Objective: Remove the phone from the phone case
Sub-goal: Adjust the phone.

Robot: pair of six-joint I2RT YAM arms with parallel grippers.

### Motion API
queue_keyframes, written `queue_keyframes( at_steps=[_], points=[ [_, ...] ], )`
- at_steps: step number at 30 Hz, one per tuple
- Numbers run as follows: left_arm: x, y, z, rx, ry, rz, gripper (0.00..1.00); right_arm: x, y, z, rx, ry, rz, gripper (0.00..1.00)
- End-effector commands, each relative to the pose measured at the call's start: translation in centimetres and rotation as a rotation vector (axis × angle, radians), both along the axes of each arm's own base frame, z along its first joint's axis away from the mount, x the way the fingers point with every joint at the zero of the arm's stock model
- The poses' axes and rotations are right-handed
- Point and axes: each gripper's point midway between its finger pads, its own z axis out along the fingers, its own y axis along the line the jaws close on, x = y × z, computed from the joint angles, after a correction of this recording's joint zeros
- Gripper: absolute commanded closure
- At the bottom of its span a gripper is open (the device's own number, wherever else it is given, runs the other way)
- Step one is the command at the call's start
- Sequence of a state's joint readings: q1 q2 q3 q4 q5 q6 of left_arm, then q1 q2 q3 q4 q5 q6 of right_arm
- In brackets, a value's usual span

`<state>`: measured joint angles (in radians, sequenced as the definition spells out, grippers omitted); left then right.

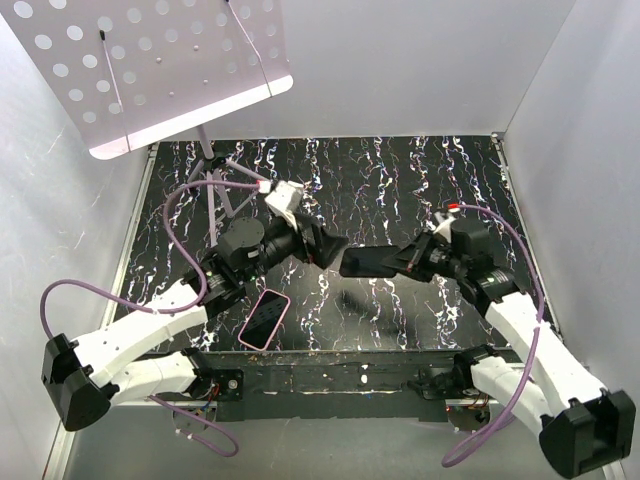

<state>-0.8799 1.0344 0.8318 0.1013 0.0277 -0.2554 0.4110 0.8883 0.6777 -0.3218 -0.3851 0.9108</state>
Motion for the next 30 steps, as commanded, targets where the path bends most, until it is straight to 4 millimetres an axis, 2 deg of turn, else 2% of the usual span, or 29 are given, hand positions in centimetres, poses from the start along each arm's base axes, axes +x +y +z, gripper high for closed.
queue_keyframes(
  at_steps=[1,5,7,12,16,21,30],
  points=[
    [2.1,2.8,-0.9,-0.151,0.380,0.305,0.02,1.7,-1.8,5.4,0.160,-0.177,-0.071,0.99],
    [1.9,1.9,-0.6,-0.324,0.531,0.262,0.02,1.4,-2.5,7.4,0.277,-0.253,-0.082,0.99],
    [1.8,1.3,0.3,-0.462,0.563,0.217,0.02,1.1,-2.4,8.5,0.359,-0.293,-0.078,0.99],
    [1.3,-0.3,0.0,-0.734,0.712,0.091,0.02,0.6,-1.9,10.6,0.553,-0.328,-0.068,0.99],
    [1.0,-2.0,-0.5,-0.796,0.780,-0.009,0.20,0.5,-2.0,11.6,0.635,-0.354,-0.065,0.99],
    [1.1,-3.3,-1.2,-0.870,0.835,-0.069,0.29,0.4,-1.7,11.4,0.672,-0.339,-0.048,0.99],
    [1.6,-5.3,1.9,-1.025,0.748,-0.235,0.58,0.0,-0.9,10.6,0.684,-0.336,-0.028,0.99]
  ],
)
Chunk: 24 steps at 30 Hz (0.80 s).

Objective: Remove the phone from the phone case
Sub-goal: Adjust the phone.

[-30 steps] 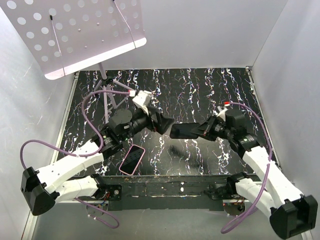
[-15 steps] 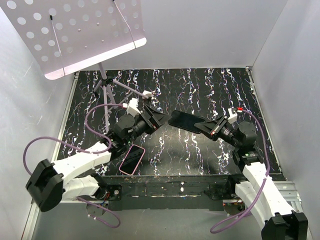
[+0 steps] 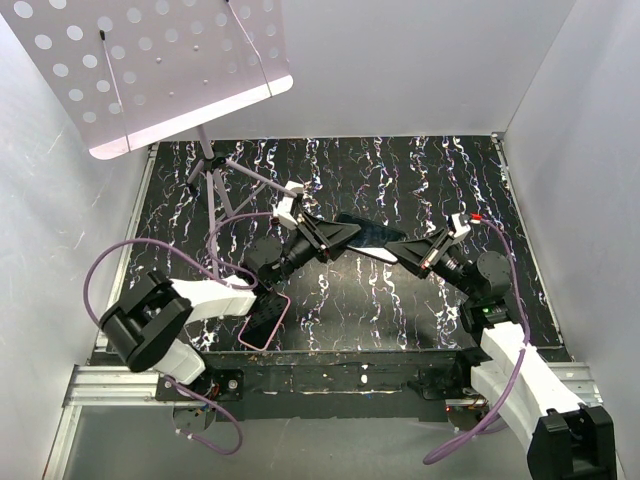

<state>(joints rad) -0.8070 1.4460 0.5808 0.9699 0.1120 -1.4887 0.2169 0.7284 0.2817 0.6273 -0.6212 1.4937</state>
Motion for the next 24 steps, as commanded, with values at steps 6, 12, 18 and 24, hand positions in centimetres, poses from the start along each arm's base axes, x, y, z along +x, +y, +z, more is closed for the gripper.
queue_keyframes(
  at_steps=[6,12,18,24],
  points=[
    [-1.2,-1.8,5.7,-0.254,-0.165,-0.092,0.93,-1.5,1.3,1.6,-0.013,-0.146,0.054,0.99],
    [-2.4,-1.9,4.0,-0.110,-0.236,-0.177,1.00,-2.3,1.5,-2.0,-0.367,-0.128,0.171,0.50],
    [-5.2,-2.3,3.0,0.132,-0.425,-0.429,1.00,-5.1,1.7,-1.4,-0.477,-0.227,0.410,0.33],
    [-7.6,-1.9,4.5,0.162,-0.555,-0.597,1.00,-6.8,2.6,0.2,-0.379,-0.308,0.558,0.41]
  ],
)
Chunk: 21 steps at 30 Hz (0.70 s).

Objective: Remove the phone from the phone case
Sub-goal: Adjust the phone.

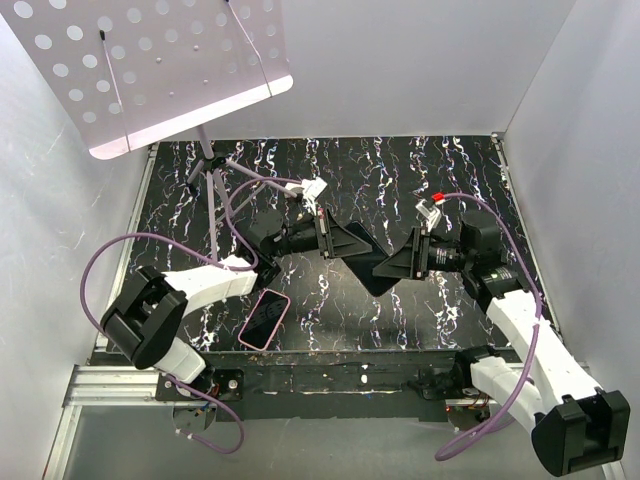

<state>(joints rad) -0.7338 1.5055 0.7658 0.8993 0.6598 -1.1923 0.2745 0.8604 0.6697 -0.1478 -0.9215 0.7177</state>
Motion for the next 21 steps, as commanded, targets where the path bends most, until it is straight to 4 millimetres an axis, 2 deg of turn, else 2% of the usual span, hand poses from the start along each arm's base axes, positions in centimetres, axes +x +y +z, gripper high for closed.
queue_keyframes(
  at_steps=[1,3,5,6,8,10,12,13,16,21],
  points=[
    [-3.6,0.5,2.8,0.018,-0.173,-0.209,1.00,-2.6,0.6,2.1,0.077,-0.075,0.190,0.48],
    [-3.1,0.5,3.3,0.029,-0.181,-0.197,1.00,-3.0,0.9,2.7,0.114,-0.099,0.216,0.67],
    [-2.3,0.4,3.3,0.060,-0.159,-0.161,1.00,-2.9,1.0,3.2,0.138,-0.107,0.208,0.93],
    [-1.7,0.3,3.2,0.079,-0.135,-0.135,1.00,-2.7,1.1,3.4,0.147,-0.100,0.188,0.99],
    [-0.6,0.3,3.2,0.083,-0.070,-0.061,0.86,-1.6,1.2,3.5,0.168,-0.096,0.098,0.99],
    [-0.1,0.7,3.6,0.009,-0.012,0.003,0.70,-0.5,1.1,3.8,0.220,-0.095,0.000,0.99],
    [0.1,1.4,4.0,-0.085,0.048,0.042,0.61,-0.1,0.9,4.8,0.300,-0.119,-0.056,0.99],
    [0.0,1.8,4.9,-0.144,0.048,0.054,0.59,0.3,0.9,5.1,0.327,-0.118,-0.081,0.99],
    [0.4,1.8,5.9,-0.216,0.085,0.061,0.62,0.9,1.0,4.9,0.337,-0.095,-0.105,0.99],
    [0.8,1.7,7.2,-0.301,0.084,0.052,0.75,1.3,1.6,4.9,0.338,-0.073,-0.101,0.99]
  ],
)
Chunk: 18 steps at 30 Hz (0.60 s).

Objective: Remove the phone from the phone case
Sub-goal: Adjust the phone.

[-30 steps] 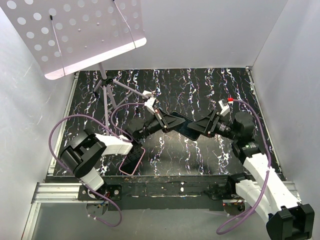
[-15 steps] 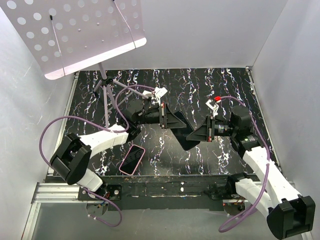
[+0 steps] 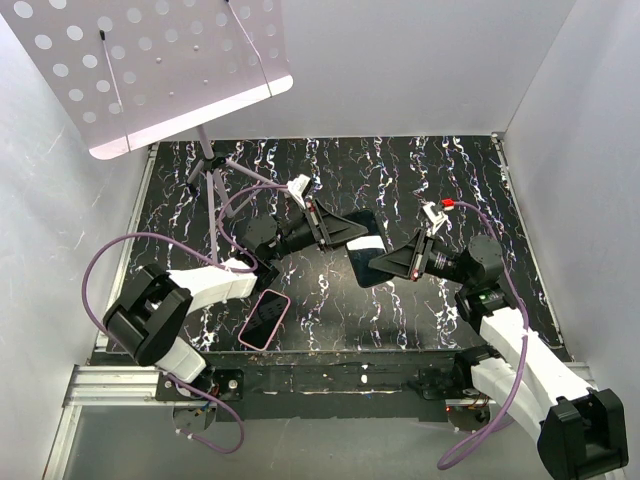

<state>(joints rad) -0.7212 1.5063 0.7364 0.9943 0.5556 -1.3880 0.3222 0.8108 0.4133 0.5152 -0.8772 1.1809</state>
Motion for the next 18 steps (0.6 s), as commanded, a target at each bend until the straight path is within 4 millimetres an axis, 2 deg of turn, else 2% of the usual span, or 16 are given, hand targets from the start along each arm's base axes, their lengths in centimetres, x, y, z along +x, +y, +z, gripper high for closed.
queue_keyframes(
  at_steps=[1,4,5,6,10,12,14,18],
  points=[
    [-0.5,0.8,5.6,-0.199,-0.079,-0.001,0.77,1.4,0.3,2.9,0.075,-0.066,-0.068,0.99],
    [-0.4,0.6,5.9,-0.209,-0.096,0.001,0.88,1.1,0.7,2.6,0.059,-0.071,-0.057,0.99],
    [-0.3,0.6,5.9,-0.206,-0.107,0.000,1.00,1.0,0.7,2.2,0.037,-0.068,-0.047,0.99],
    [-0.3,0.6,5.9,-0.197,-0.115,-0.003,1.00,0.8,0.8,1.9,0.011,-0.069,-0.033,0.99],
    [0.1,0.6,4.7,-0.054,-0.125,-0.073,1.00,0.6,0.0,-0.7,-0.229,-0.077,-0.013,0.68],
    [0.0,1.1,4.1,0.013,-0.149,-0.107,1.00,0.3,-0.7,-1.1,-0.320,-0.096,-0.011,0.54],
    [-0.2,1.6,3.6,0.077,-0.185,-0.137,1.00,-0.5,-0.7,-0.6,-0.329,-0.133,0.035,0.40],
    [-0.4,2.7,3.0,0.169,-0.234,-0.163,1.00,-3.0,-0.1,1.0,-0.238,-0.194,0.194,0.36]
  ],
)
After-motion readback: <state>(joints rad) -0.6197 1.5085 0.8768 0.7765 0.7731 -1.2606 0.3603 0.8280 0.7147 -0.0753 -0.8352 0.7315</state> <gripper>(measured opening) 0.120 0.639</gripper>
